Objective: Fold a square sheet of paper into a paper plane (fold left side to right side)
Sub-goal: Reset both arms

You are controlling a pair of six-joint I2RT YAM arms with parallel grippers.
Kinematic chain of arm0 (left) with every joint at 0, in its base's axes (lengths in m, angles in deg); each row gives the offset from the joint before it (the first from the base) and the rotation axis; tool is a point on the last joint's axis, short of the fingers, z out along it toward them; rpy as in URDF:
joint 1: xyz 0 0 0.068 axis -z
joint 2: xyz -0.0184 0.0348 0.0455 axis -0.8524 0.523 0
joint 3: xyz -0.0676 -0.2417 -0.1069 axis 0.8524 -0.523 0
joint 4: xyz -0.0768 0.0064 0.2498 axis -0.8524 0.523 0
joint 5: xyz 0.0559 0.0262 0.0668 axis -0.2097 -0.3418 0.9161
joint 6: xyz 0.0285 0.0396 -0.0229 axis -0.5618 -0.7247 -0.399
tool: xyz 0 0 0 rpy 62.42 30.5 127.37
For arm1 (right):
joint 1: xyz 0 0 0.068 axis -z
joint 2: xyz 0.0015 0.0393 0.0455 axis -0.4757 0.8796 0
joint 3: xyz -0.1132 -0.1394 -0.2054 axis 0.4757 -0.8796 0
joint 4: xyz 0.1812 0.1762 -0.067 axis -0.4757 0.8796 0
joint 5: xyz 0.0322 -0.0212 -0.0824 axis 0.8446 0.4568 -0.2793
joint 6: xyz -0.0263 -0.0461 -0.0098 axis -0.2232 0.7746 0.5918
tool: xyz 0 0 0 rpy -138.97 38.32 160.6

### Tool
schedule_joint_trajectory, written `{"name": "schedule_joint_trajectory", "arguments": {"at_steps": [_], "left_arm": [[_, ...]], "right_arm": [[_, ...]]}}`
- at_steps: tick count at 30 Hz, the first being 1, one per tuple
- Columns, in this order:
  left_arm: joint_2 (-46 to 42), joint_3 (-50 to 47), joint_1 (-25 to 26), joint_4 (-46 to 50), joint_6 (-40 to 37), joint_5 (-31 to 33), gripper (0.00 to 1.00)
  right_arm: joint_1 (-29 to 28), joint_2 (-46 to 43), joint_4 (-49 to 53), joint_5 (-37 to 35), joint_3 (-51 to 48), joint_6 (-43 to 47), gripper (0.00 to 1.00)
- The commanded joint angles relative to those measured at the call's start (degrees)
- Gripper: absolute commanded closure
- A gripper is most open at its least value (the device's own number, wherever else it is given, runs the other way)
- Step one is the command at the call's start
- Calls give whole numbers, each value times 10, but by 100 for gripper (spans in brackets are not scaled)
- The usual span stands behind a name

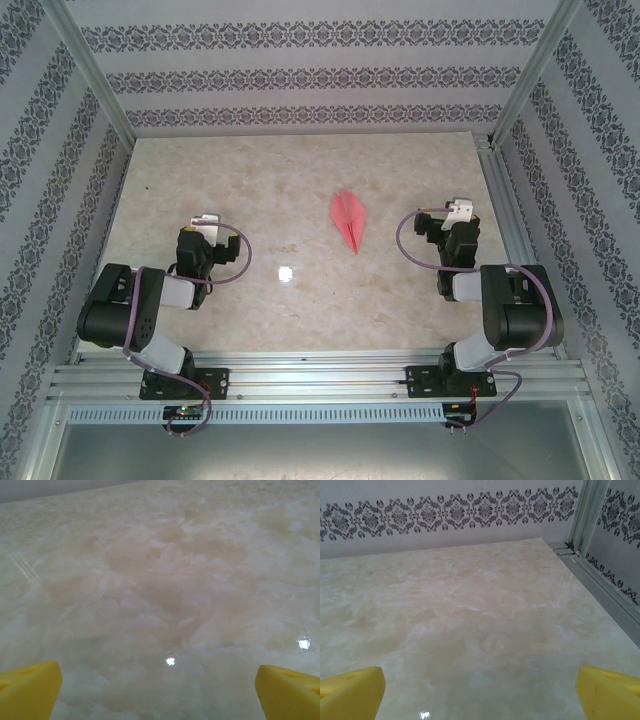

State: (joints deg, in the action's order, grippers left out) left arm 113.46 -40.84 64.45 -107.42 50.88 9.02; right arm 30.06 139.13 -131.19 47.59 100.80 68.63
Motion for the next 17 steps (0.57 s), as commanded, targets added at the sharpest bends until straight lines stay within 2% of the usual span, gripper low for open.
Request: {"name": "schedule_joint_trajectory", "arguments": {"at_steps": [1,17], "left_arm": [[-4,43,-19,-3,17,9,0],[-2,42,-20,-8,13,2,0]], "right_arm": [[4,-2,-34,9,-3,1,2],[-10,-2,-26,-3,0,16,2]]}}
